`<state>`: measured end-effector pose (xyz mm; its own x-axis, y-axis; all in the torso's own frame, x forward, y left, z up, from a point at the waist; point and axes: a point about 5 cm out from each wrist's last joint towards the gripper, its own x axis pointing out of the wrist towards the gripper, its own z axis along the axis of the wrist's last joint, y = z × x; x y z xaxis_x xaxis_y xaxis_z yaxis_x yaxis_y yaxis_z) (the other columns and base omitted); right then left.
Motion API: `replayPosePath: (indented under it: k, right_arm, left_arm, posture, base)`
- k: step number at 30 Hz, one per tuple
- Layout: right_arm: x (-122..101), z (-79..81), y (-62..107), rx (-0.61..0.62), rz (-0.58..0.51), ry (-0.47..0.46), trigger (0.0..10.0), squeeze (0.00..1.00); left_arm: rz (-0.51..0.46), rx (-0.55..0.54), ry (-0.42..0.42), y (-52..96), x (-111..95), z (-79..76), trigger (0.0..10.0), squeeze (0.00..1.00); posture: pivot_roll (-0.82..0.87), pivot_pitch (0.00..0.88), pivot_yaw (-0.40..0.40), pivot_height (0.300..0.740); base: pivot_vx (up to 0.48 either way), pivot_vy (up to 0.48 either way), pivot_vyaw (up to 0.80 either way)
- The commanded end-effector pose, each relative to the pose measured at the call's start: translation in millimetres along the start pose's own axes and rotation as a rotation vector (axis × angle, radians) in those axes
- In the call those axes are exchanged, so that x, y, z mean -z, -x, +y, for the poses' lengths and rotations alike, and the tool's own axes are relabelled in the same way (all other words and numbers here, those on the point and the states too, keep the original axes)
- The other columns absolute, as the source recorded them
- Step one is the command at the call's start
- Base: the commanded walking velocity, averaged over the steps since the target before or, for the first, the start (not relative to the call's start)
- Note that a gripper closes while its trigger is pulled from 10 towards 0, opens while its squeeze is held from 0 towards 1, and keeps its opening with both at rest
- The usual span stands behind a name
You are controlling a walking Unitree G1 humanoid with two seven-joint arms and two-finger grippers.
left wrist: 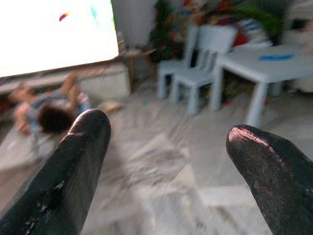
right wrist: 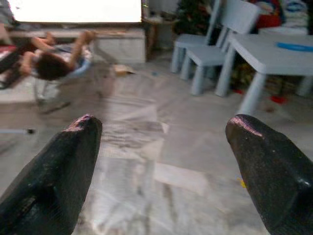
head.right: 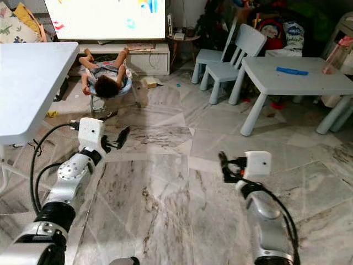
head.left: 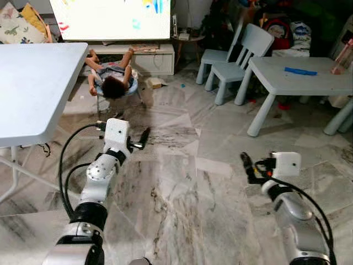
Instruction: Hang keys on a hook
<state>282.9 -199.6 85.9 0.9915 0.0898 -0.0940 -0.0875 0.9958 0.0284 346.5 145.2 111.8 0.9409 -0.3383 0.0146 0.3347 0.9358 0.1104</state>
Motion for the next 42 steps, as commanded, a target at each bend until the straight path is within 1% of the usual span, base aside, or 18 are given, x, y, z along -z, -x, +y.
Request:
replayPosePath:
  k: [1,2,5,9,10,12,13,16,19,20,22,24,27,29,31,37,39,42]
  right_arm:
    - [-6,4.8,1.5,-0.022,-0.008,0.009,10.0,0.00]
    - [-7,12.9,4.4,-0.040,0.003,0.009,10.0,0.00]
    - [-6,20.9,8.6,-0.030,0.014,-0.020,10.0,0.00]
    - [-10,23.8,16.3,0.008,0.000,-0.014,10.0,0.00]
    - [-13,25.2,22.4,0.028,-0.014,-0.035,10.0,0.00]
    - [-16,25.0,28.0,0.045,-0.015,-0.047,10.0,0.00]
    - [-19,23.1,34.8,0.072,-0.026,-0.040,10.0,0.00]
    - [-22,21.2,39.3,0.093,-0.032,-0.021,10.0,0.00]
    - [-23,16.5,47.5,0.139,-0.019,-0.024,10.0,0.00]
    - [-23,13.9,50.4,0.157,-0.012,-0.051,10.0,0.00]
    - [-23,13.9,49.6,0.155,-0.011,-0.052,10.0,0.00]
    - [-26,15.8,45.7,0.141,-0.007,-0.043,10.0,0.00]
    - [-29,16.8,44.2,0.137,-0.010,-0.049,10.0,0.00]
    - [-36,20.2,41.6,0.131,-0.023,-0.059,10.0,0.00]
    - [-37,22.0,41.7,0.124,-0.029,-0.068,10.0,0.00]
    - [-41,24.5,41.2,0.136,-0.038,-0.050,10.0,0.00]
    - [-41,25.7,41.4,0.139,-0.036,-0.089,10.0,0.00]
    - [-42,26.6,41.4,0.141,-0.038,-0.093,10.0,0.00]
  left_arm:
    - [0.013,0.069,-0.030,2.0,1,-11.0,10.0,0.00]
    - [0.013,0.140,-0.072,6.9,2,-21.7,10.0,0.00]
    - [0.000,0.226,-0.113,12.2,0,-31.4,10.0,0.00]
    - [0.004,0.247,-0.096,18.9,-3,-34.9,10.0,0.00]
    - [0.010,0.228,-0.083,28.9,-3,-33.5,10.0,0.00]
    - [0.010,0.213,-0.095,38.0,-5,-32.6,10.0,0.00]
    - [0.012,0.183,-0.124,51.2,-4,-29.0,10.0,0.00]
    - [0.010,0.154,-0.169,60.2,-4,-25.3,10.0,0.00]
    - [0.035,0.017,-0.165,76.8,-5,-7.2,10.0,0.00]
    - [0.051,-0.046,-0.124,84.2,-5,-1.4,10.0,0.00]
    - [0.048,-0.073,-0.115,86.2,-5,0.1,10.0,0.00]
    - [0.043,-0.103,-0.114,87.5,-8,-4.1,10.0,0.00]
    - [0.025,-0.096,-0.119,85.6,-11,-9.0,10.0,0.00]
    - [0.012,-0.074,-0.101,80.3,-15,-18.0,10.0,0.00]
    - [0.020,-0.068,-0.098,78.4,-15,-21.2,10.0,0.00]
    - [0.053,-0.061,-0.020,67.5,-15,-24.6,10.0,0.00]
    - [0.054,-0.061,-0.024,65.1,-17,-25.4,10.0,0.00]
    - [0.040,-0.062,-0.043,59.3,-20,-27.7,10.0,0.00]
  posture:
    - [0.11,0.000,0.011,0.740]
    - [0.11,0.000,0.012,0.740]
    - [0.10,0.000,0.023,0.740]
    - [0.09,0.000,0.031,0.740]
    - [0.09,0.000,0.027,0.740]
    - [0.10,0.000,0.022,0.740]
    - [0.10,0.000,0.009,0.740]
    - [0.11,0.000,0.005,0.740]
    - [0.12,0.000,-0.003,0.740]
    - [0.12,0.000,-0.008,0.740]
    - [0.12,0.000,-0.013,0.740]
    - [0.12,0.000,-0.030,0.740]
    - [0.12,0.000,-0.036,0.740]
    - [0.11,0.000,-0.039,0.740]
    - [0.10,0.000,-0.039,0.740]
    - [0.08,0.000,-0.025,0.740]
    - [0.08,0.000,-0.022,0.740]
    - [0.07,0.000,-0.021,0.740]
  base:
    - [0.000,0.000,0.00]
    - [0.000,0.000,0.00]
    - [0.000,0.000,0.00]
    - [0.000,0.000,0.00]
    - [0.000,0.000,0.00]
    - [0.000,0.000,0.00]
    - [0.000,0.000,0.00]
    - [0.000,0.000,0.00]
    - [0.000,0.000,0.00]
    - [0.000,0.000,0.00]
    - [0.000,0.000,0.00]
    - [0.000,0.000,0.00]
    - [0.000,0.000,0.00]
    - [0.000,0.000,0.00]
    - [0.000,0.000,0.00]
    - [0.000,0.000,0.27]
    - [0.000,0.000,0.80]
    - [0.000,0.000,0.80]
